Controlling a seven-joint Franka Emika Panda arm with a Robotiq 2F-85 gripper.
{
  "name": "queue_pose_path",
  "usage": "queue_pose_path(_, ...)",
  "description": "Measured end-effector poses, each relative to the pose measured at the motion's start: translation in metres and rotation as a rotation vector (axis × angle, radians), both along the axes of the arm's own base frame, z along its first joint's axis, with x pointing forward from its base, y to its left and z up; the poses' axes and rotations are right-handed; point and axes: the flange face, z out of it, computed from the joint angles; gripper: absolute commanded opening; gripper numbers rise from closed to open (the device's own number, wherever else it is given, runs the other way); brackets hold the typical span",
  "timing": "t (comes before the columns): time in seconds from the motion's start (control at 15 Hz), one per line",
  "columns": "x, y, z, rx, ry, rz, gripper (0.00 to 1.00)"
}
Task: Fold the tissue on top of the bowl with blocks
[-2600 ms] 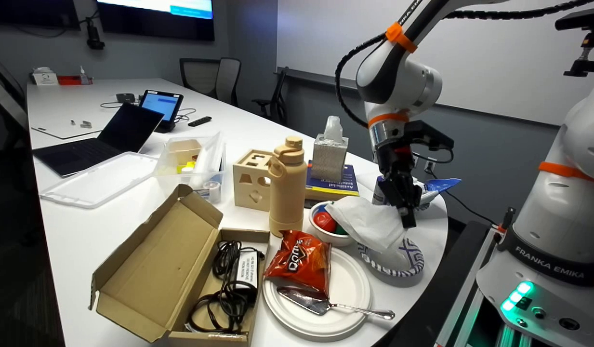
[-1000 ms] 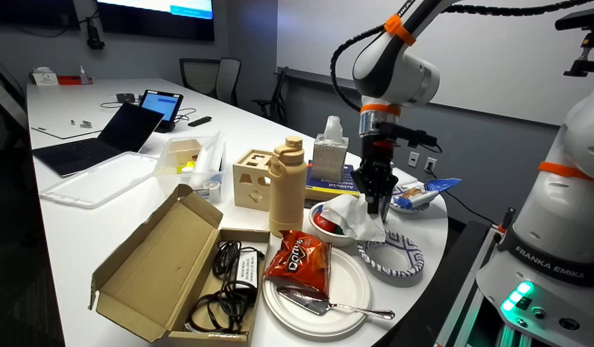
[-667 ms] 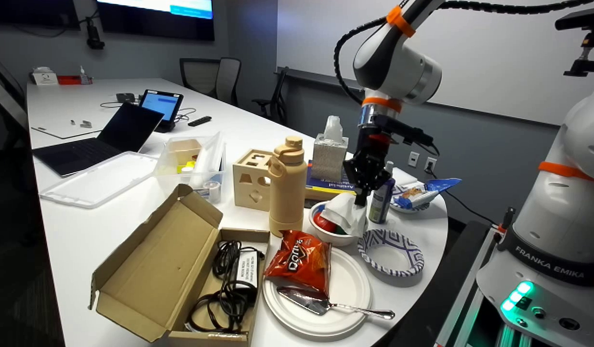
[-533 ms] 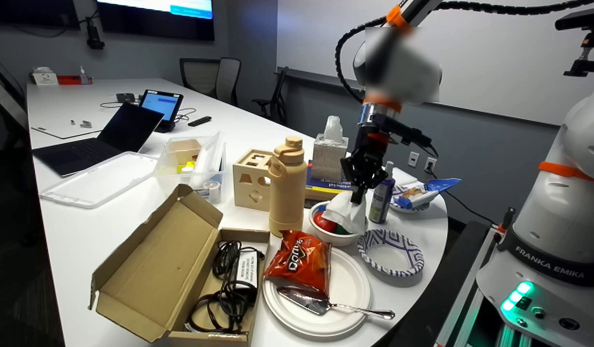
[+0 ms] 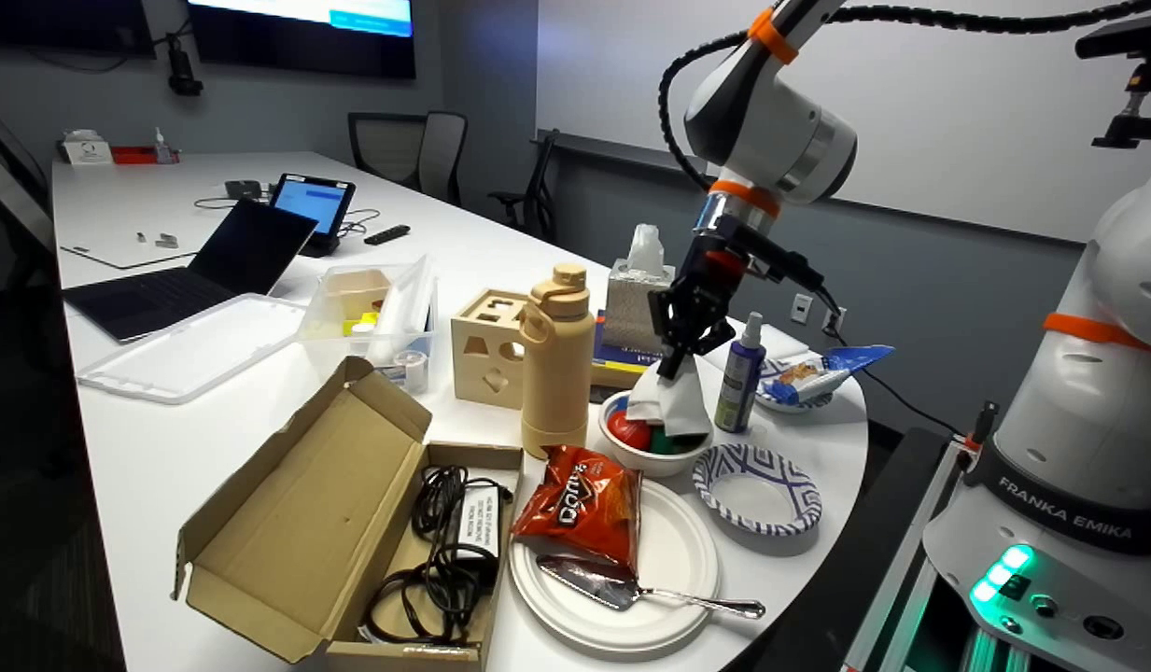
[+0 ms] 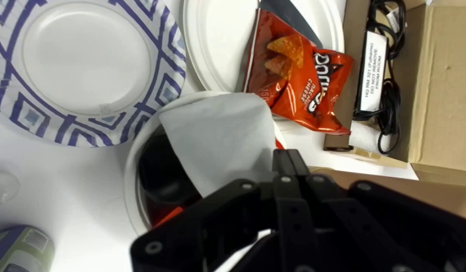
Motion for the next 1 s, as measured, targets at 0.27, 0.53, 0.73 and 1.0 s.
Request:
queue_pose_path(0.27,0.002,-0.002,0.001,0.059,-0.059,-0.041,0.00)
queue_pose_path(0.53,0.003,-0.003,0.000,0.118,-0.109,-0.085,0.00)
queue_pose_path(0.73,0.002,-0.006,-0.005,0.145,-0.124,-0.121,0.00)
queue_pose_path(1.0,0.001,-0.016,-0.019,0.138,-0.123,-0.191,0.00)
